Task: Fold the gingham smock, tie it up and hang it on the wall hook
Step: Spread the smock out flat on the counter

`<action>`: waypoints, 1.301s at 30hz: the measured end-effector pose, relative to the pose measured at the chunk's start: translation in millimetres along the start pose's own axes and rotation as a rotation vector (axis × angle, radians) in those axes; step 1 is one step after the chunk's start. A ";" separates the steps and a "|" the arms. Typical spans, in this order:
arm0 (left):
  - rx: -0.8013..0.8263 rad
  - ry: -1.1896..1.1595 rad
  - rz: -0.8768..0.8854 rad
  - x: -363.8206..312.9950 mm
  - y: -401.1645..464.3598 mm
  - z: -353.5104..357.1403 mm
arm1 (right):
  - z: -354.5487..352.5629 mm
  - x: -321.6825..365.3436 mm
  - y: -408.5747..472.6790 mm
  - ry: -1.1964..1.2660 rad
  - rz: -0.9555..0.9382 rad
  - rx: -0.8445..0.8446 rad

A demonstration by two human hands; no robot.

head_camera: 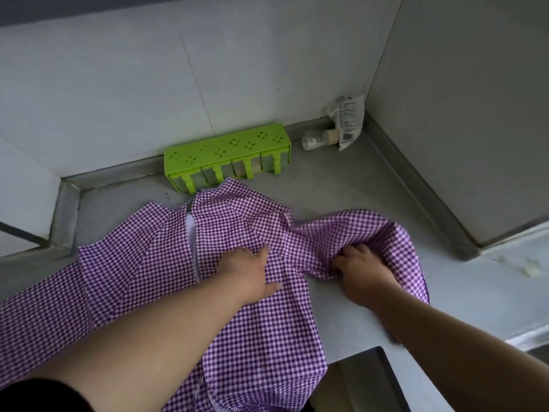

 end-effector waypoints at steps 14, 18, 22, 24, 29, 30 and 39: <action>-0.045 0.024 0.228 -28.4 14.4 1.3 | -47.0 -81.4 -12.8 0.584 0.396 -0.386; 0.040 0.108 0.236 -36.5 14.6 -3.6 | -29.1 -87.1 -18.1 0.379 0.453 -0.120; 0.095 0.166 0.235 -40.3 17.0 -1.0 | -22.3 -100.4 -28.1 0.288 0.590 -0.117; 0.101 0.185 0.236 -39.8 18.0 0.3 | -9.8 -106.9 -25.7 0.389 0.681 0.043; 0.101 0.249 0.251 -39.4 15.7 0.9 | -3.5 -108.9 -14.9 0.414 0.599 0.013; 0.102 0.247 0.251 -39.3 15.1 1.5 | -18.3 -101.8 -17.7 0.449 0.546 -0.110; 0.079 0.279 0.259 -39.3 16.1 7.4 | -49.4 -6.9 -46.5 0.308 -0.089 0.228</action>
Point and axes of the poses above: each hand's wrist, its own y-axis towards the middle knuckle, its own z-axis out of the palm, x = y × z, the point moved 4 cm from there along y, towards the middle knuckle
